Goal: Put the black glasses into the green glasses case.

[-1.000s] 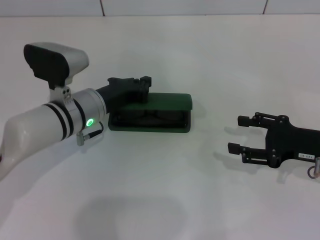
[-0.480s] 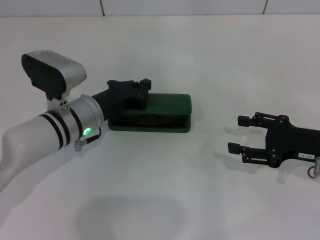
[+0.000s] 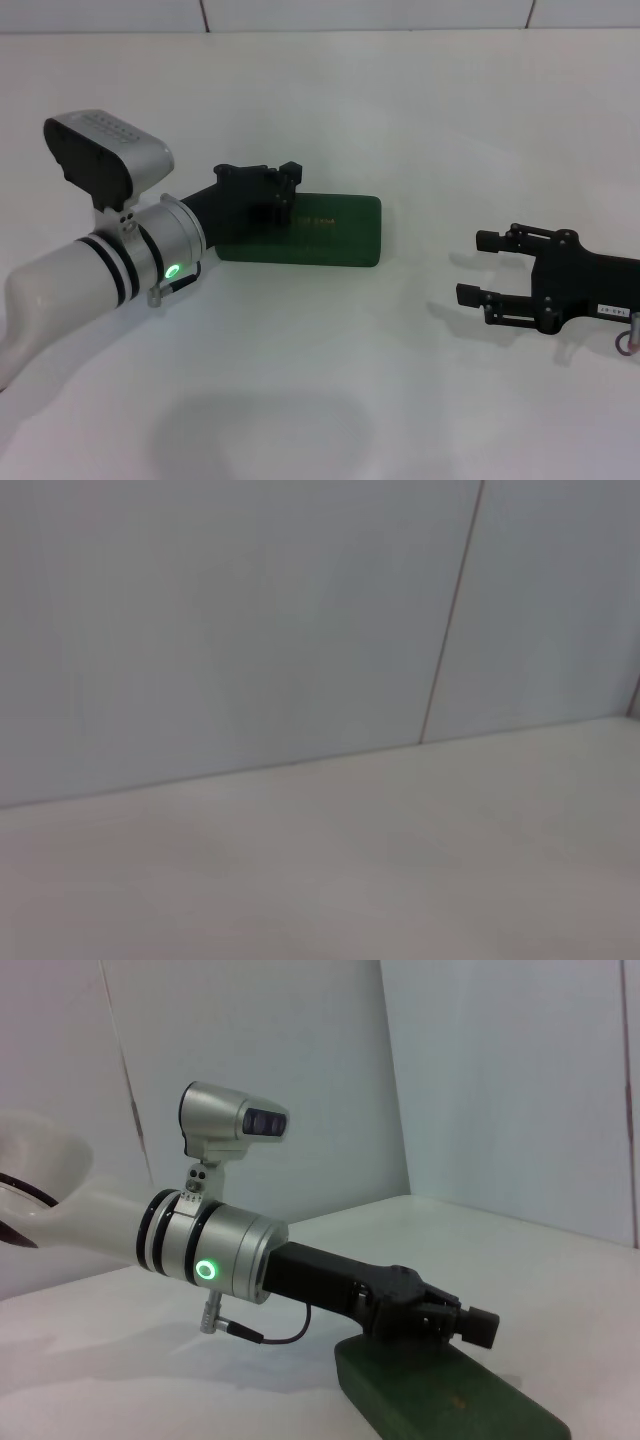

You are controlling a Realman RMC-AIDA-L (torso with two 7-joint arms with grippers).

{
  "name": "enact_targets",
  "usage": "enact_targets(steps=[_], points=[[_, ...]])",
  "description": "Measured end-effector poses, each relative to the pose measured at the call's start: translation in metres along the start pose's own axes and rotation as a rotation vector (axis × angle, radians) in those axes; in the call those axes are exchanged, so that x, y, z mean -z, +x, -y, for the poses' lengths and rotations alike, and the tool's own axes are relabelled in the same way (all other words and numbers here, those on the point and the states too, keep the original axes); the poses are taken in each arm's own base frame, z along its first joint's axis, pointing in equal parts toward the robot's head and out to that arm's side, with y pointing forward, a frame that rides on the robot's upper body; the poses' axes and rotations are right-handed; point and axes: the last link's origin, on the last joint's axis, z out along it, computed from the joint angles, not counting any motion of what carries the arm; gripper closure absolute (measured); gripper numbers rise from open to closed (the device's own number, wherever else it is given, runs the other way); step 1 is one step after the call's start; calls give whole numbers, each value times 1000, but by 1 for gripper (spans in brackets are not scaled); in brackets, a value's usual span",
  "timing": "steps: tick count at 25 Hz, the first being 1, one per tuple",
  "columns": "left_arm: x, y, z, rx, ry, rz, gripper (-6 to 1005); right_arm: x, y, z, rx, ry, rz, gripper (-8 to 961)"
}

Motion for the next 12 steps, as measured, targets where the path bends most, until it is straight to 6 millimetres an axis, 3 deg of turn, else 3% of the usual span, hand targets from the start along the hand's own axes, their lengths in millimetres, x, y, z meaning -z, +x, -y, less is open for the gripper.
enact_targets(steps=[3, 7, 12], points=[[-1, 6, -2, 14, -20, -26, 990, 0, 0, 0, 0, 0, 0, 211], [-1, 31, -5, 102, -101, -52, 989, 1, 1, 0, -4, 1, -1, 211], [-5, 63, 11, 308, -176, 124, 990, 1, -1, 0, -10, -4, 1, 211]])
